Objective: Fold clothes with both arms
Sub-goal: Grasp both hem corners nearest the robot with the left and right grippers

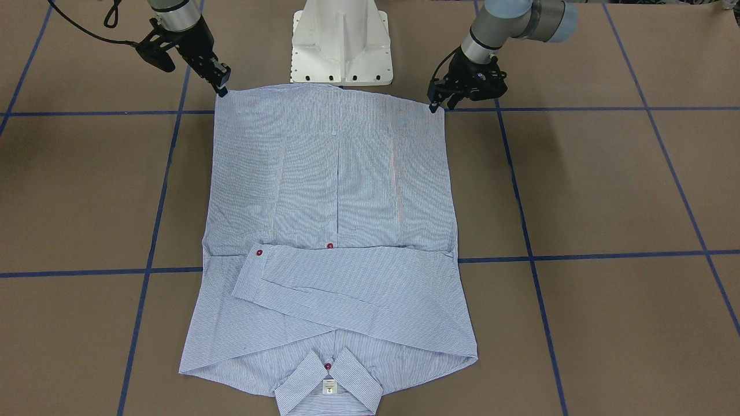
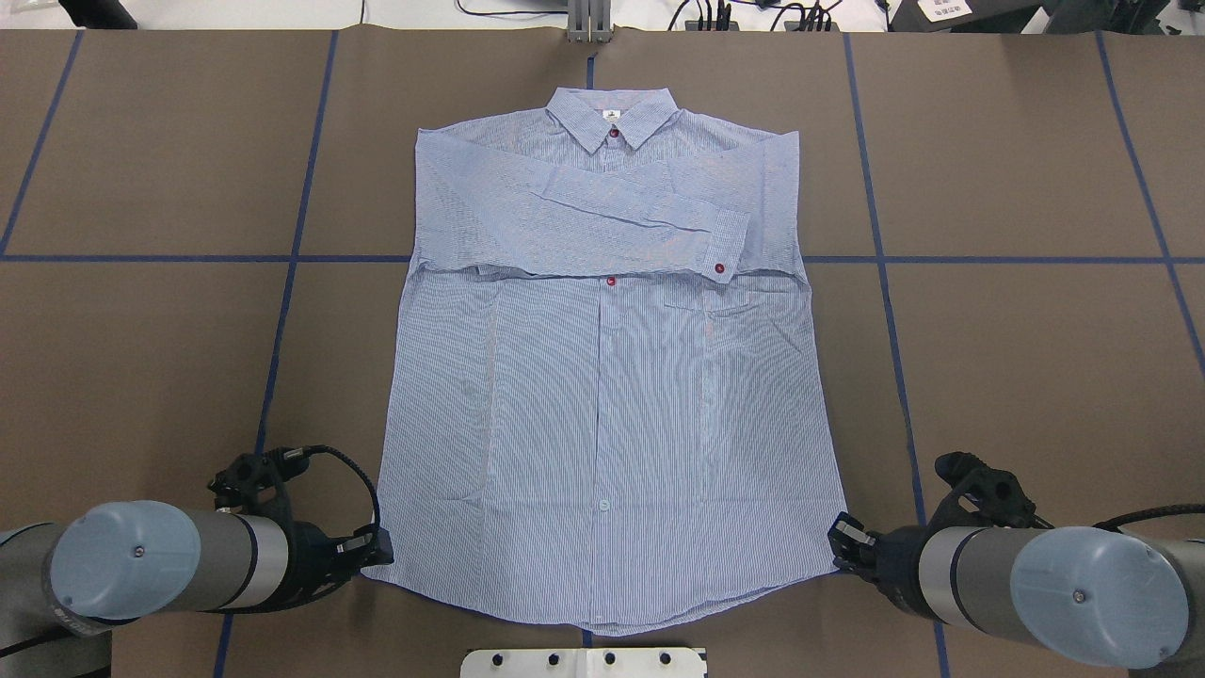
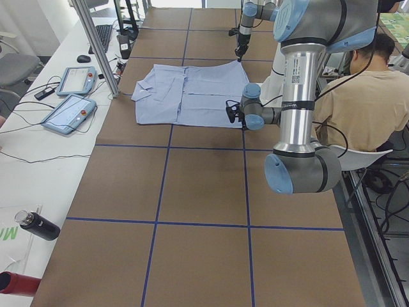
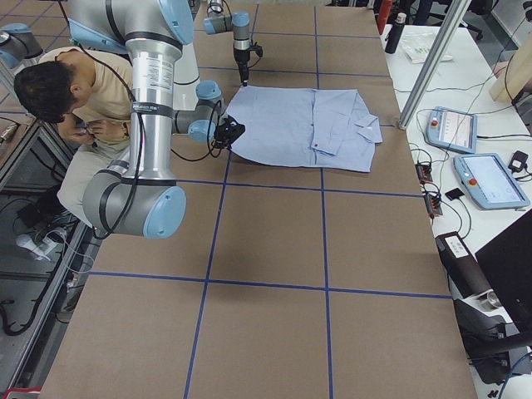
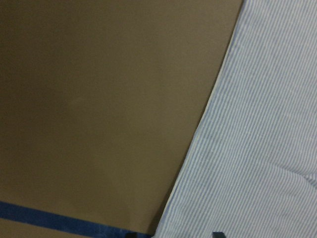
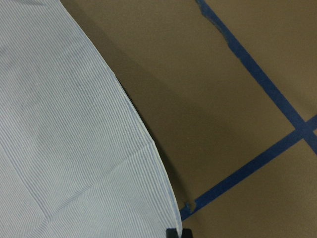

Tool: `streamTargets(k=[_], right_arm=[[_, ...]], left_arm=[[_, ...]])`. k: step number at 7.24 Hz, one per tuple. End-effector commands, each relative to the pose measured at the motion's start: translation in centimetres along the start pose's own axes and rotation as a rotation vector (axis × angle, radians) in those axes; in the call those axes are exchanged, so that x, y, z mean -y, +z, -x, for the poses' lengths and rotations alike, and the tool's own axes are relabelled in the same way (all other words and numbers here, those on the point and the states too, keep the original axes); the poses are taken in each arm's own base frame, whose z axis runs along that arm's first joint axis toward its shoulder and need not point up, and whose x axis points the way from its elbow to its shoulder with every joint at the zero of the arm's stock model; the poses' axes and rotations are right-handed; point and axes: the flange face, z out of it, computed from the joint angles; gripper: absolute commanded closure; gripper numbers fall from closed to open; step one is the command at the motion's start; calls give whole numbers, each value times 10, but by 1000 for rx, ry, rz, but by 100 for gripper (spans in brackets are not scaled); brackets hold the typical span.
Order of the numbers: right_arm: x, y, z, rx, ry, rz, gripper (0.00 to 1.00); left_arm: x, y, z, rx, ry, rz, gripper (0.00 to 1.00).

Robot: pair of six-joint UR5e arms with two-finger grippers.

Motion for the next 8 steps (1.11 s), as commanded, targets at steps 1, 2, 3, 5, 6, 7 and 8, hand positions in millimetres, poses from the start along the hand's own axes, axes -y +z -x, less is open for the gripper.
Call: streamTargets(k=[1, 2, 3, 5, 6, 7, 8], right_arm=[[-1, 0, 0, 0, -1, 1, 100], [-1, 0, 0, 0, -1, 1, 100], [-1, 1, 0, -1, -1, 0, 100], [-1, 1, 0, -1, -1, 0, 100], [0, 1, -1, -3, -1, 0, 100], [0, 0, 0, -1, -1, 0, 100], [0, 1, -1, -3, -1, 0, 100]], left_arm=[[-2, 5, 2, 9, 1, 4, 40], [-3, 6, 3, 12, 3, 3, 40], [-2, 8, 4, 14, 3, 5, 40], [-3, 7, 3, 11, 0, 5, 56], [-4, 8, 3, 13, -21, 6, 76], [-7, 7, 2, 10, -21, 12, 100], [-9, 4, -1, 2, -20, 15, 100]])
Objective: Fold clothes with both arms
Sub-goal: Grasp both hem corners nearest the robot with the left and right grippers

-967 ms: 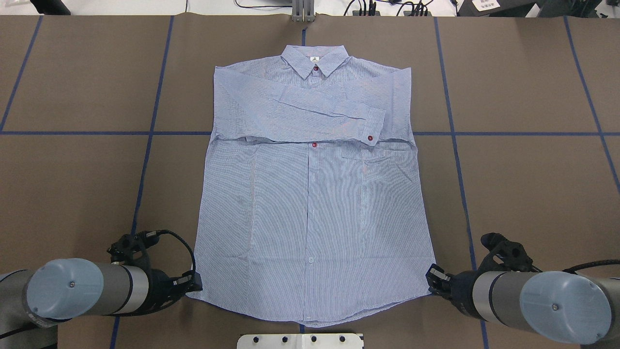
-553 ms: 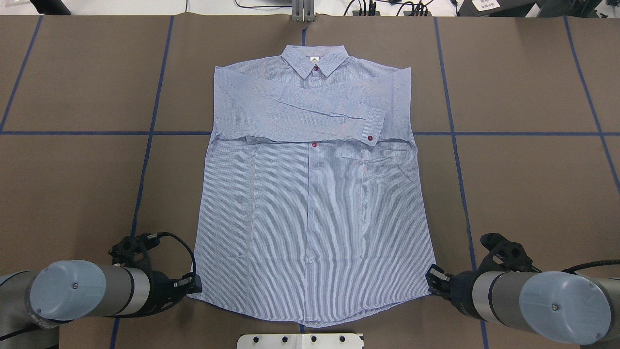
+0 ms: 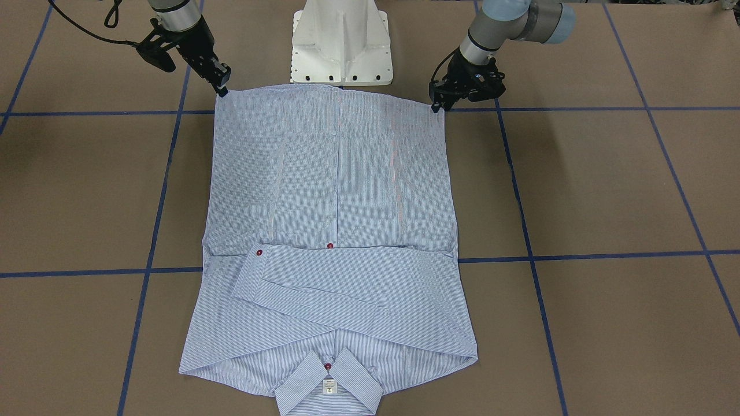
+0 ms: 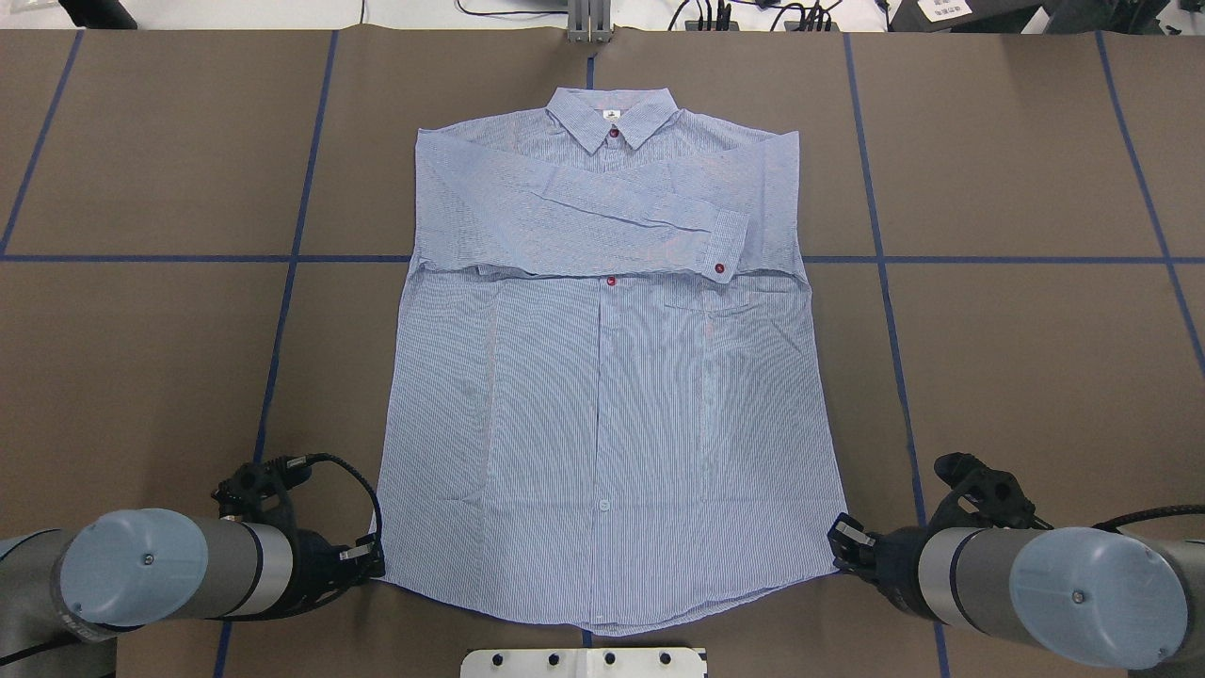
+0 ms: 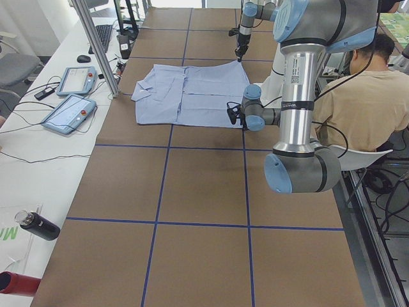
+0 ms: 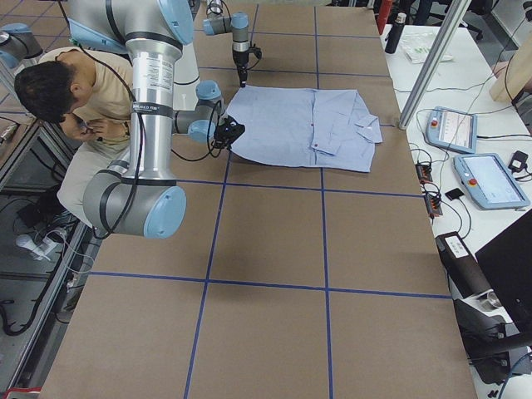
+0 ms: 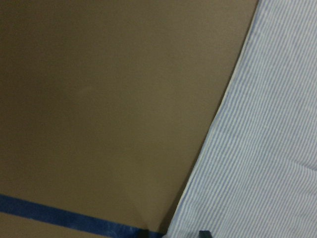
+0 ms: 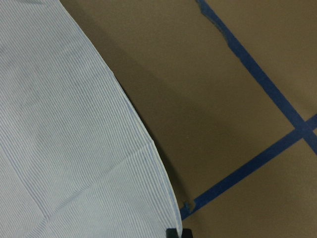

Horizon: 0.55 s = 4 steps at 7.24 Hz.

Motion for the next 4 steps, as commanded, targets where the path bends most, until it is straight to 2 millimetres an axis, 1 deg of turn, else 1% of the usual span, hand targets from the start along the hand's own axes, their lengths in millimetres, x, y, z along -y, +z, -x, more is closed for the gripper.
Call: streamTargets(k=[1, 2, 3, 4], right_arm=[[0, 0, 0, -1, 0, 0, 100], [0, 0, 0, -1, 0, 0, 100], [1, 0, 0, 0, 1, -1, 100], [0, -1, 0, 3, -1, 0, 100]], left_arm=[[-3, -5, -4, -13, 1, 6, 100], [-4, -9, -7, -22, 1, 7, 100], [-6, -28, -13, -52, 4, 14, 100], [-10, -46, -13, -72, 6, 22, 100]])
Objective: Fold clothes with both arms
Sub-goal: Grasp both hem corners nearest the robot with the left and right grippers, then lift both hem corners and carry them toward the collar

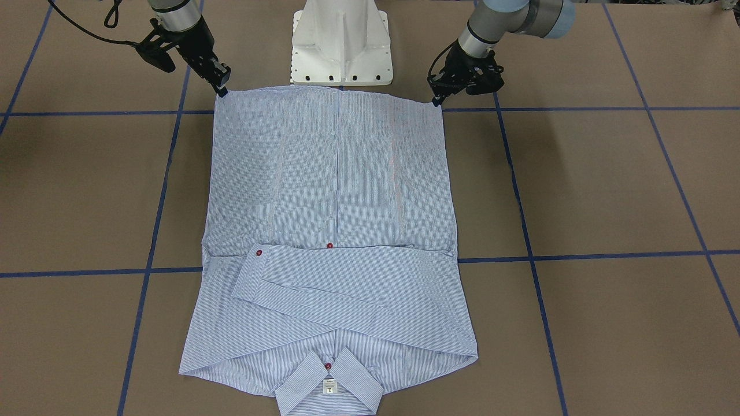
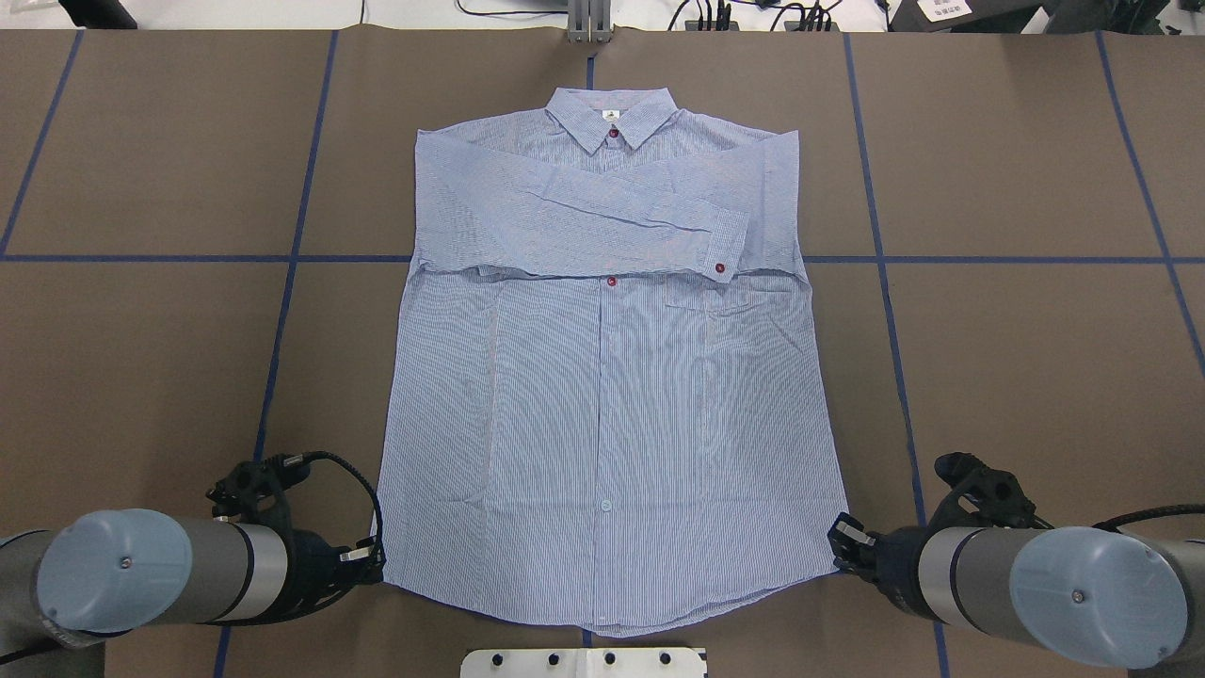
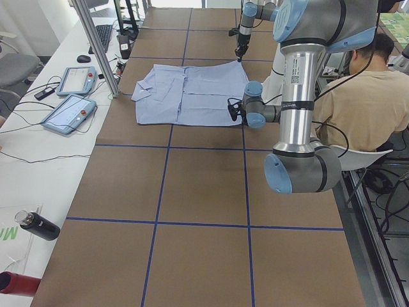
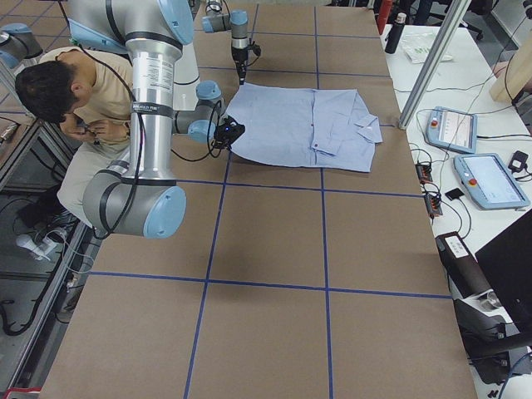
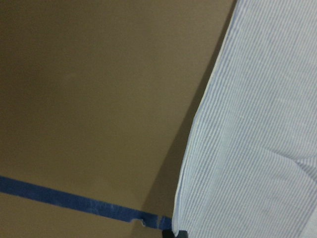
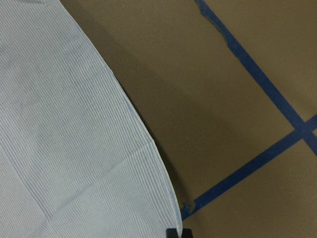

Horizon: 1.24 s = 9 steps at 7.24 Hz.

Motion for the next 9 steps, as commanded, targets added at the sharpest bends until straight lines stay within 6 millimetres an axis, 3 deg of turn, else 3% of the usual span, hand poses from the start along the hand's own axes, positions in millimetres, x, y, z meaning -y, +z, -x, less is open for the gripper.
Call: streamTargets(k=[1, 3, 5, 7, 8, 9], right_arm=[[1, -1, 1, 2, 0, 1, 100], [3, -2, 0, 2, -3, -4, 100], [2, -12, 2, 14, -3, 9, 100], [11, -34, 11, 40, 18, 27, 100], [16, -33, 14, 40, 26, 19, 100], [28, -40, 28, 61, 55, 26, 100]], left_arm=[[-11, -38, 1, -36, 11, 22, 100], [-42, -63, -5, -70, -49, 78, 100], [-54, -83, -16, -108, -98, 109, 100], [-57, -91, -21, -122, -85, 125, 100], [-54, -87, -21, -119, -80, 121, 100], [-41, -89, -23, -126, -86, 93, 100]])
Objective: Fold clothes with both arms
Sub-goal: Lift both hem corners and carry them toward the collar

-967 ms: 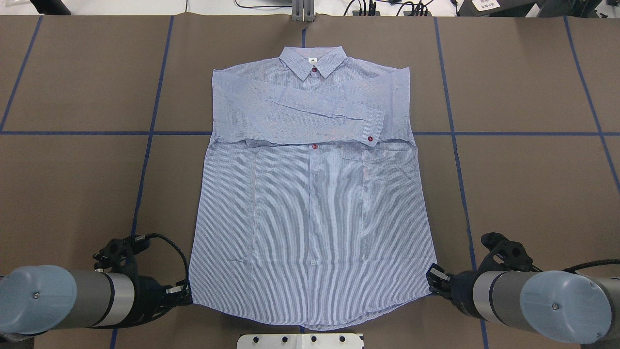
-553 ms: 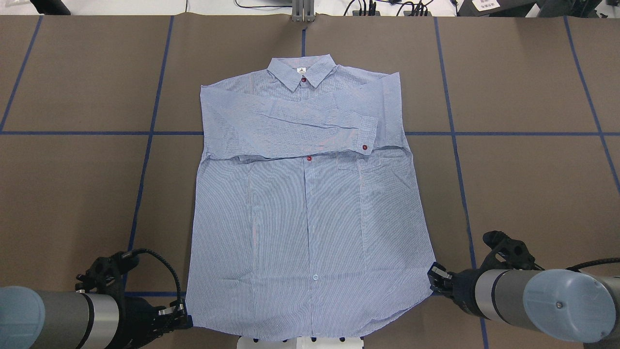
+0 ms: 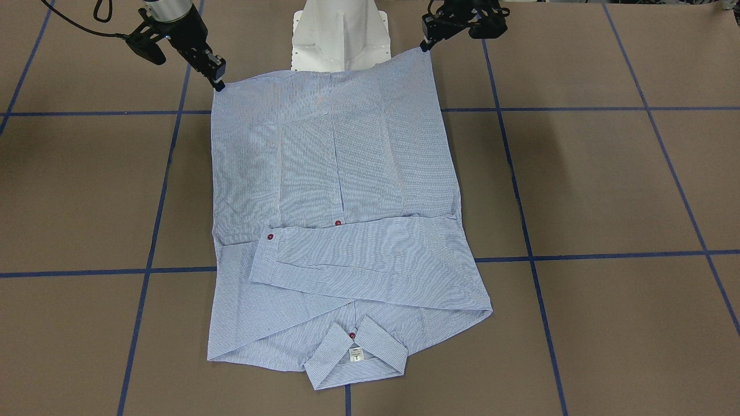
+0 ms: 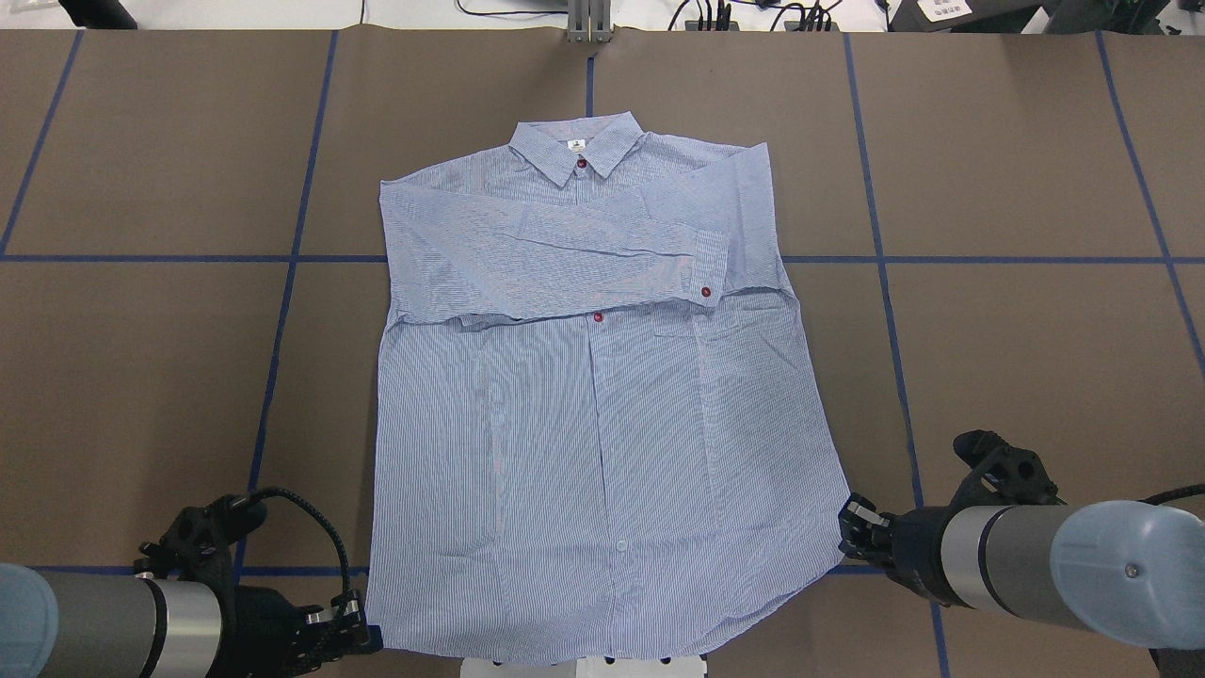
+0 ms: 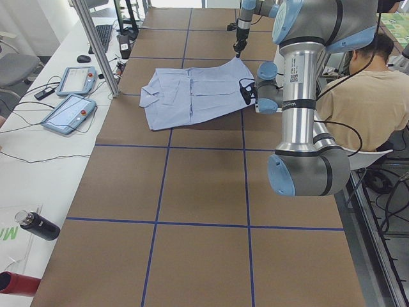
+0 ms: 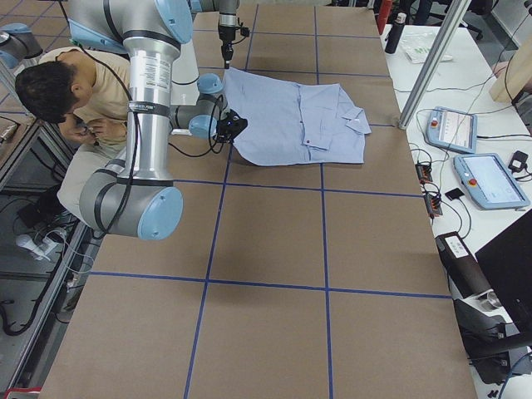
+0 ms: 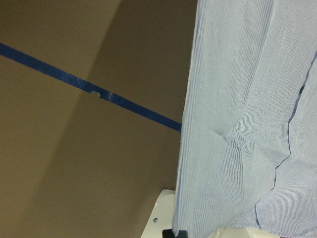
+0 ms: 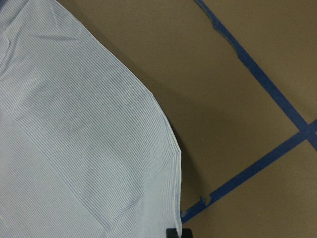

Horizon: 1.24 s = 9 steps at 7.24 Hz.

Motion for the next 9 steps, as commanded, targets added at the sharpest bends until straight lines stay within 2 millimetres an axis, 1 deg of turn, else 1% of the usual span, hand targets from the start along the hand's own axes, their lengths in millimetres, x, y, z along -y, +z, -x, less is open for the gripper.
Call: streamTargets(k=[1, 2, 3, 4, 5, 6, 7, 8, 9], right_arm=[[37, -25, 34, 56, 76, 6, 100], [63, -44, 45, 71, 124, 30, 100], [73, -46, 50, 73, 139, 34, 100], [82, -37, 56, 73, 139, 17, 100], [94, -31, 57, 66, 107, -5, 100], [105, -35, 58, 73, 93, -24, 100], [112, -39, 64, 62, 98, -36, 100], [119, -47, 97, 46, 85, -68, 100], [117, -46, 127, 13, 96, -88, 100]], left_arm=[[26, -12, -13, -34, 32, -49, 100], [43, -19, -16, -46, 18, -86, 100], [61, -31, -23, -68, 21, -127, 100], [85, -46, -27, -75, 69, -158, 100], [108, -66, -24, -63, 63, -145, 100], [135, -84, -20, -51, 63, -129, 100], [153, -90, -19, -47, 107, -164, 100], [171, -79, -11, -21, 88, -190, 100], [182, -75, -10, -15, 77, -204, 100]])
